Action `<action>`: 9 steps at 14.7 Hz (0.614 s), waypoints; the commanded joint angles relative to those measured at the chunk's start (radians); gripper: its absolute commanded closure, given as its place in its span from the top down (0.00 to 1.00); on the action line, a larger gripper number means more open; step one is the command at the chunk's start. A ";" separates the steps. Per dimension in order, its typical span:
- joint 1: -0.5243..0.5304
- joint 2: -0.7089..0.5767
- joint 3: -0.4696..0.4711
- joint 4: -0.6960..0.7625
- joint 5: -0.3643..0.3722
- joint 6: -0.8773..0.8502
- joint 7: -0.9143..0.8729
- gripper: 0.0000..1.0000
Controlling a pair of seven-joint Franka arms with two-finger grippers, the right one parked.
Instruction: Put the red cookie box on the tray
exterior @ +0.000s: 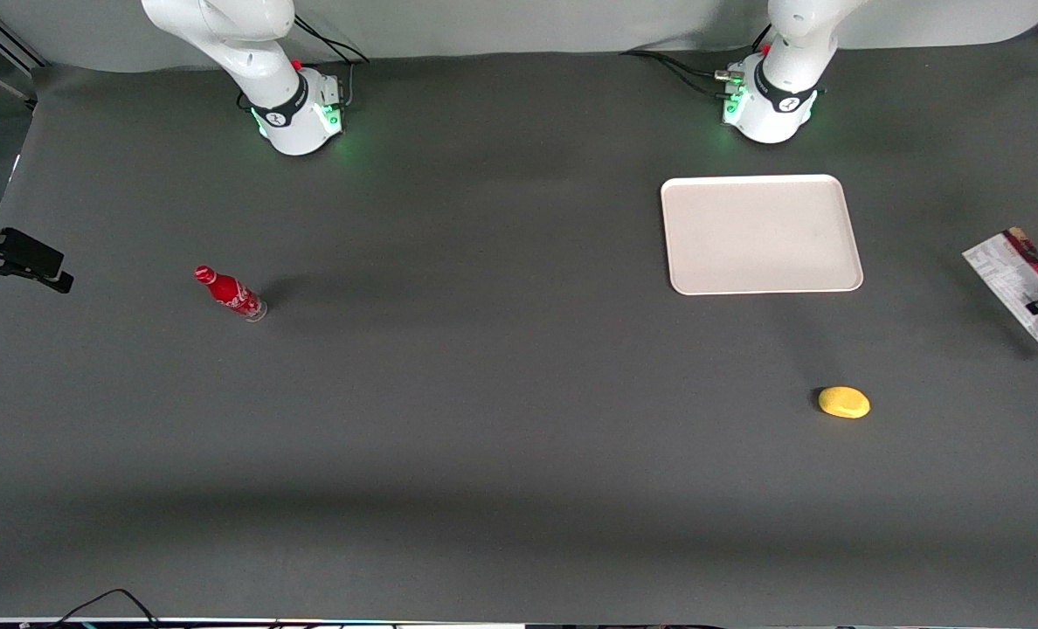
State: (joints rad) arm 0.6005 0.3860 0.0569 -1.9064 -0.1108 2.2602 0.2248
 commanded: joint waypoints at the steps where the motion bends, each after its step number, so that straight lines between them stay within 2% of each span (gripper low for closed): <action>1: -0.016 -0.148 -0.044 0.136 0.020 -0.310 -0.094 0.00; 5: -0.024 -0.209 -0.107 0.331 0.075 -0.617 -0.148 0.00; 7: -0.034 -0.236 -0.132 0.322 0.112 -0.637 -0.177 0.00; 9: -0.034 -0.259 -0.144 0.291 0.114 -0.633 -0.164 0.00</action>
State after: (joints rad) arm 0.5747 0.1426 -0.0740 -1.5965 -0.0220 1.6406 0.0750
